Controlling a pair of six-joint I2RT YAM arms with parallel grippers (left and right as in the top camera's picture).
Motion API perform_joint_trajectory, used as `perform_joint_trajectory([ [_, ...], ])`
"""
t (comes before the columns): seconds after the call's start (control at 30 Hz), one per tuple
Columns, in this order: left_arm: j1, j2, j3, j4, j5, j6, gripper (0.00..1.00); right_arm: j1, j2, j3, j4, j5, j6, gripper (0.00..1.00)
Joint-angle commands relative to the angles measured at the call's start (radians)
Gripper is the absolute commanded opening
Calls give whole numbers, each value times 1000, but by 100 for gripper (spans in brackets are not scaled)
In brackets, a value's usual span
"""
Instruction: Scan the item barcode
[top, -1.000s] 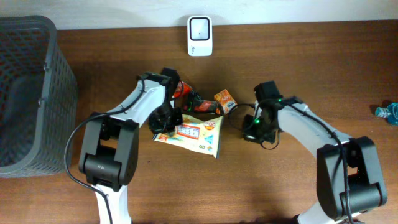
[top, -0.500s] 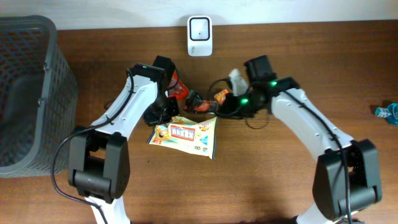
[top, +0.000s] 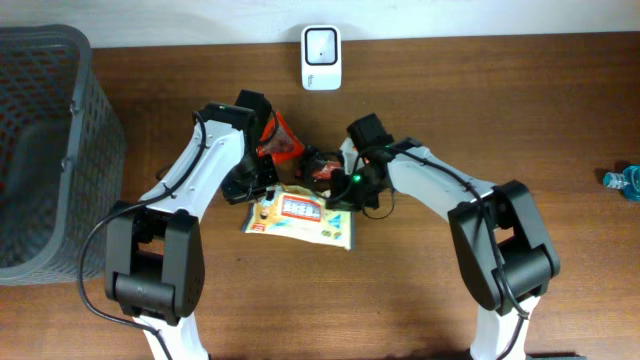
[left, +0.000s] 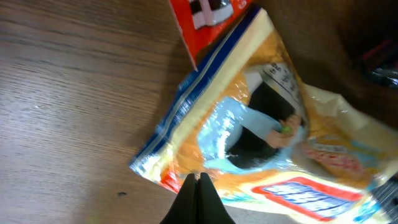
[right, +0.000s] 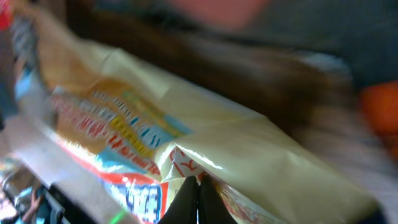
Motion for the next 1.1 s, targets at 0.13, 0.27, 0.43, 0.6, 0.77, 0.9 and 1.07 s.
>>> perform_joint_trajectory([
  [0.13, -83, -11, -10, 31, 83, -11, 0, -89, 22, 76, -65, 92, -127, 4],
  [0.27, -114, -11, -10, 77, 128, -12, 0, -87, 22, 180, -209, 100, -143, 4],
  [0.43, -126, -8, -11, 158, 204, -12, 0, -87, 23, 209, -293, 97, -143, 4],
  [0.6, -134, 57, -21, 182, 204, -13, 0, -86, 26, 163, -290, 100, -143, 4],
  [0.77, -124, 154, -21, 162, 126, -13, 0, -86, 31, 87, -242, 210, -96, 4],
  [0.9, -94, 151, -19, 102, -20, -13, 0, -89, 31, 55, -255, 466, 31, 4],
  [1.07, -35, 115, 44, 29, -49, -13, 0, -90, 22, 77, -311, 547, 41, 4],
])
